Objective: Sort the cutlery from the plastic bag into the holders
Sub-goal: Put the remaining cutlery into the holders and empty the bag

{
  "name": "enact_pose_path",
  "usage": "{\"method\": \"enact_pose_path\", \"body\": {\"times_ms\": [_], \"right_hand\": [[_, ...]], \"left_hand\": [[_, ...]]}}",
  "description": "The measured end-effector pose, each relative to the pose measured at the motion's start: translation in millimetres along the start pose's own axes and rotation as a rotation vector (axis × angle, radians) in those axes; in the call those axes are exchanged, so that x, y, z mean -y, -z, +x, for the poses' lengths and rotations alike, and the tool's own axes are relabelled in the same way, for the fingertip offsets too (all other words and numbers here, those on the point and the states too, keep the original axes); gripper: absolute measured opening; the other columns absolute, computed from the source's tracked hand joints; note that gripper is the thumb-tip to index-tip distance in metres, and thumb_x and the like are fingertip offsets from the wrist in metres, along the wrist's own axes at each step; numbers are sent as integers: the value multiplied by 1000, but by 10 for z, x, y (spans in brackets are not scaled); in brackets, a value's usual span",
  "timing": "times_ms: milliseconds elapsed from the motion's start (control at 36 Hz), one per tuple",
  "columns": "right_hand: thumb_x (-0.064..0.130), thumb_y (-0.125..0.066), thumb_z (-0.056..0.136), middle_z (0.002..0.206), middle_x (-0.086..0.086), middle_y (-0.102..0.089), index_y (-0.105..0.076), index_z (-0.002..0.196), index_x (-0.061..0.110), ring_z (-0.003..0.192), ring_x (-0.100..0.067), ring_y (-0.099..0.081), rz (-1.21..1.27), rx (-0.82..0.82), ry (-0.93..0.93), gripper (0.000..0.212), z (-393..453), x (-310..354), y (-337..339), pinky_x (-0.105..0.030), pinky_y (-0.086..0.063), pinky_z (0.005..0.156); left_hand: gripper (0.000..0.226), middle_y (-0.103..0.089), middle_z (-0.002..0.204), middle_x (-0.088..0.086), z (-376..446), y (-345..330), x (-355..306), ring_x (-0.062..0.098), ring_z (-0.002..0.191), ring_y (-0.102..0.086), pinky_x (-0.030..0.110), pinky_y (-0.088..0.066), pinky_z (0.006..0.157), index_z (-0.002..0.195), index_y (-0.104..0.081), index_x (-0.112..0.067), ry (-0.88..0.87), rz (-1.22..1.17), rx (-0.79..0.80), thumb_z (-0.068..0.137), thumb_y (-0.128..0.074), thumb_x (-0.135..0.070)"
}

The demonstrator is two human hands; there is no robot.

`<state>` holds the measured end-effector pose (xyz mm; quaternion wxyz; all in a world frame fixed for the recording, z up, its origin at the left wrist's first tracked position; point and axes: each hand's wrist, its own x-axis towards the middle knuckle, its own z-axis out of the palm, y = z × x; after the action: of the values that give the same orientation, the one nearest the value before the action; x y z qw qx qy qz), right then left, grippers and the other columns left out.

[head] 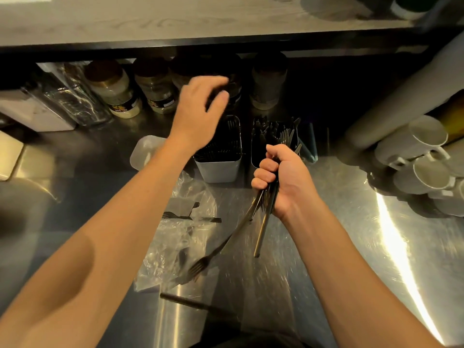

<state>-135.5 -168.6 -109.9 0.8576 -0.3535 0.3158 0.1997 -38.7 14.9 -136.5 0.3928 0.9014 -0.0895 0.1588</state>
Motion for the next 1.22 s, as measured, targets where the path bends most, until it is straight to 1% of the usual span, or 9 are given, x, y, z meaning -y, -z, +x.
{"method": "enact_pose_path", "body": {"times_ms": [139, 278, 417, 639, 778, 889, 972, 1111, 1222], "right_hand": [[18, -52, 99, 58, 7, -26, -40, 73, 19, 48, -9, -22, 1, 3, 4, 28, -16, 19, -26, -21, -23, 39], [18, -50, 99, 59, 6, -26, -44, 74, 18, 48, -9, -22, -36, 56, 24, 25, -64, 90, -8, -22, -23, 39], [16, -45, 99, 61, 6, -26, -51, 85, 13, 44, -7, -23, -37, 227, -21, 14, -132, 182, -8, -21, -23, 38], [17, -44, 99, 57, 7, -30, -54, 94, 12, 40, -6, -28, -20, 380, -70, 13, -261, 214, 17, -20, -26, 35], [19, -43, 100, 57, 8, -31, -55, 91, 12, 39, -6, -30, -35, 425, -108, 16, -340, 196, 81, -20, -24, 37], [21, -45, 100, 56, 7, -35, -57, 94, 11, 40, -6, -31, -62, 450, -161, 17, -401, 146, 110, -19, -23, 38], [26, -50, 96, 56, 7, -38, -56, 96, 12, 39, -4, -34, -122, 502, -225, 16, -444, 78, 100, -17, -24, 38], [33, -42, 105, 63, 4, -48, -54, 107, 11, 42, -4, -38, -174, 476, -256, 26, -422, -3, 83, -15, -31, 38], [25, -42, 108, 67, 0, -54, -57, 102, 9, 44, -6, -44, -290, 405, -189, 23, -358, -38, 112, -17, -39, 39]], "left_hand": [[48, -43, 154, -4, -185, -274, 143, 21, 143, -34, 44, -24, 120, 141, -52, -25, -21, 534, 401, 94, -42, -20], [58, -33, 160, -3, -258, -198, -20, 21, 147, -29, 41, -26, 120, 155, -31, -27, -116, 316, 151, 97, -36, -32], [60, -39, 158, -4, -315, -176, 36, 24, 151, -23, 49, -13, 123, 145, -50, -28, -198, 591, 435, 102, -13, -46], [75, -36, 159, 5, -303, -56, -73, 29, 144, -33, 48, -30, 118, 154, -34, -20, -392, 474, 332, 86, -54, 4], [58, -38, 158, -3, -361, -38, -65, 22, 148, -28, 47, -21, 121, 145, -50, -24, -309, 759, 548, 90, -55, -8], [22, -68, 109, -4, -503, 38, -480, 3, 97, -55, 25, -43, 94, 114, -67, -19, -15, 106, 73, 98, -52, -24], [12, -64, 82, -6, -600, 75, -898, 4, 68, -57, 20, -47, 67, 101, -62, -19, 409, -507, 247, 98, -62, -30], [6, -62, 68, -5, -632, 206, -846, 6, 60, -59, 25, -53, 62, 90, -64, -21, 376, -341, 253, 94, -68, -20], [10, -62, 79, -2, -451, 420, -745, 4, 61, -60, 27, -56, 63, 91, -57, -24, 437, -443, -98, 98, -61, -17]]}}
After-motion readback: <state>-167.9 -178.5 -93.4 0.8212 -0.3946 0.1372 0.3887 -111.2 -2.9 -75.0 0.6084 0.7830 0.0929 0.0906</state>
